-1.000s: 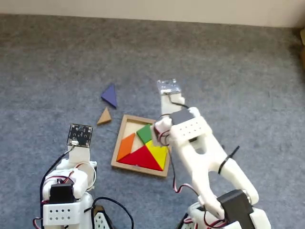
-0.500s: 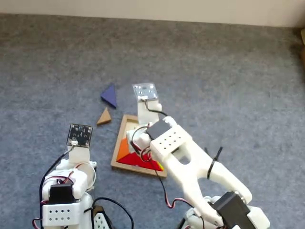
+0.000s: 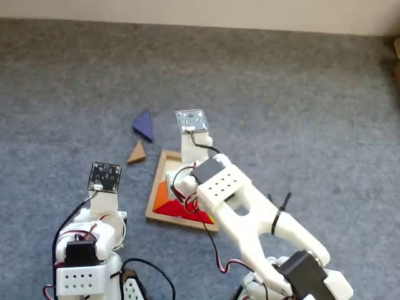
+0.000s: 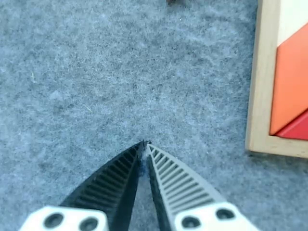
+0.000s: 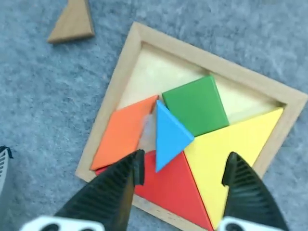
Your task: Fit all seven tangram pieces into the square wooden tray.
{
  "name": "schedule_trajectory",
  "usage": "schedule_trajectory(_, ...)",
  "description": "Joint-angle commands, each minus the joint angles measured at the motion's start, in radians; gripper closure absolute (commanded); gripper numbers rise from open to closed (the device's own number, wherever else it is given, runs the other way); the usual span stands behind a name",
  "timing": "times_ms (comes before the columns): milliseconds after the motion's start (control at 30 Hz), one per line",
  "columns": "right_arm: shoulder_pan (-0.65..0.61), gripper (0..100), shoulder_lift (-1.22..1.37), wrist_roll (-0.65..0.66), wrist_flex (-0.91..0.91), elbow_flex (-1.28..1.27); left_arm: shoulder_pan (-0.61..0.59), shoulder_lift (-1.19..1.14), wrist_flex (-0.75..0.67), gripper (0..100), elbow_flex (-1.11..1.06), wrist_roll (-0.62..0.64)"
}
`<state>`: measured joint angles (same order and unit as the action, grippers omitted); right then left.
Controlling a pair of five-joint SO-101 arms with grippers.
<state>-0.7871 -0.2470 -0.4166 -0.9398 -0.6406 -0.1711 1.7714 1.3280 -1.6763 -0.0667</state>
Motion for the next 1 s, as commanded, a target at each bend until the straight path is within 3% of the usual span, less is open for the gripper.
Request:
schedule_trajectory(0, -0.012, 74.5, -0.053, 0.002, 0.015, 0.002, -0.008, 0.038, 0.008, 99, -0.021, 0.008)
schedule_trajectory(167, -0.004, 76.2, -0.056, 0.107, 0.008, 0.002, -0.008, 0.038, 0.008, 99, -0.021, 0.008)
schedule_trajectory(400, 0.104, 98.1, -0.056, 0.252, 0.01, 0.005, -0.008, 0.038, 0.008, 99, -0.021, 0.008)
schedule_trajectory(500, 0.147, 98.2, -0.047, 0.333, 0.015, 0.004, -0.008, 0.038, 0.008, 99, -0.021, 0.008)
schedule_trajectory(667, 0.154, 98.2, -0.045, 0.351, 0.027, -0.048, -0.008, 0.038, 0.008, 99, -0.021, 0.008)
schedule_trajectory(967, 0.019, 98.2, -0.045, 0.353, 0.147, -0.154, -0.008, 0.038, 0.008, 99, -0.021, 0.008)
